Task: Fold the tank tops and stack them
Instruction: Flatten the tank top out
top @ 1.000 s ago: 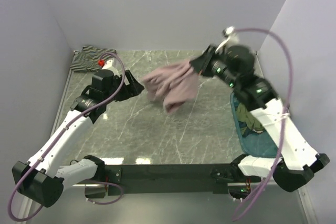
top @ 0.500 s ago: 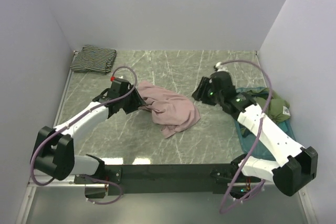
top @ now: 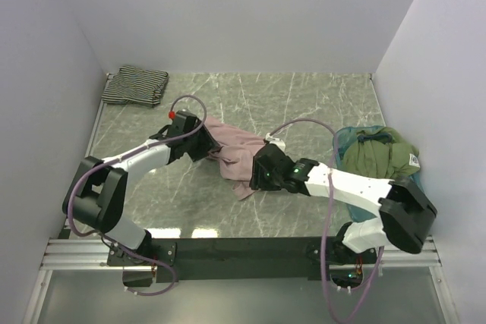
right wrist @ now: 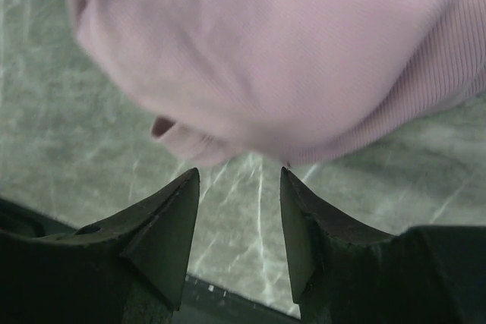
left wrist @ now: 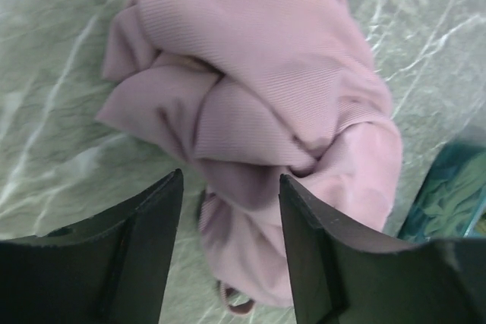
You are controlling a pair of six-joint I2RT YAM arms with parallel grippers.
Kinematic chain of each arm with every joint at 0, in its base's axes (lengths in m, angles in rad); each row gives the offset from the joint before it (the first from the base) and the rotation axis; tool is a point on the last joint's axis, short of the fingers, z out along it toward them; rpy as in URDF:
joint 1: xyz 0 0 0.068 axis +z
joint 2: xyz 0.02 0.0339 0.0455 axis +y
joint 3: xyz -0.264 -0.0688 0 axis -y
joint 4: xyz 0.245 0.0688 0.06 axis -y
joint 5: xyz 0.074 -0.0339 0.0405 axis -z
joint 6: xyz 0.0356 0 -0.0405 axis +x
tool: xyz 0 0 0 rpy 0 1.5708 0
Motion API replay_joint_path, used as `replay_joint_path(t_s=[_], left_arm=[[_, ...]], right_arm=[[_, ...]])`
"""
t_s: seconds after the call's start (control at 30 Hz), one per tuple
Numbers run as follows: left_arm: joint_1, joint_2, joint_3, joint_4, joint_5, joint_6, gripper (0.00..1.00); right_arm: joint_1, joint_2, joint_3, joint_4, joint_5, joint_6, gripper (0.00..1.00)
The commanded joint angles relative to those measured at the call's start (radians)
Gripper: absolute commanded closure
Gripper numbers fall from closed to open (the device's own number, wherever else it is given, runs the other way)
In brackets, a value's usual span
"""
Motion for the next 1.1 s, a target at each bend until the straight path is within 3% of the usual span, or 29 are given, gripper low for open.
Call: replay_joint_path(t_s=[0.0,0.13,0.23,0.3,0.37,0.47,0.53,0.7,0.87,1.07], left_arm=[[-0.01,0.026,0.045,0.048,-0.013,-0.02,0.4],[-0.01,0.063,0.062,0.062,-0.039,-0.025,0.33],[-0.011,0.111,0.106,0.047,-0.06,-0.014,0.34],[-0.011,0.152,0.146,0.042,-0.077,-0.003,0.37],[-0.01,0.178,0.186,0.027,-0.079,-0.002,0.53],[-0.01,0.203,0.235,-0.002,-0.109,0.003,0.81],[-0.004,0.186,0.252,-0.014,-0.131,0.009,0.99],[0.027,0.085,0.298,-0.085,-0.158,0.034,0.99],[0.05,-0.061,0.312,-0.159,-0.22,0.066,0.99],[0.067,-0.271,0.326,-0.26,-0.295,0.093,0.99]], right_arm=[[0.006,0.063,0.009,0.088,0.068,0.018,0.46],[0.005,0.121,0.03,0.037,0.141,0.024,0.46],[0.006,0.134,0.026,0.033,0.174,0.027,0.46],[0.006,0.148,0.029,0.031,0.18,0.029,0.53],[0.006,0.154,0.05,0.011,0.2,0.027,0.64],[0.005,0.137,0.103,-0.053,0.279,0.018,0.97],[-0.003,0.085,0.13,-0.111,0.324,-0.002,1.0],[-0.064,-0.077,0.217,-0.228,0.425,-0.057,1.0],[-0.231,-0.219,0.275,-0.266,0.421,-0.137,1.0],[-0.336,-0.34,0.35,-0.291,0.415,-0.22,1.0]])
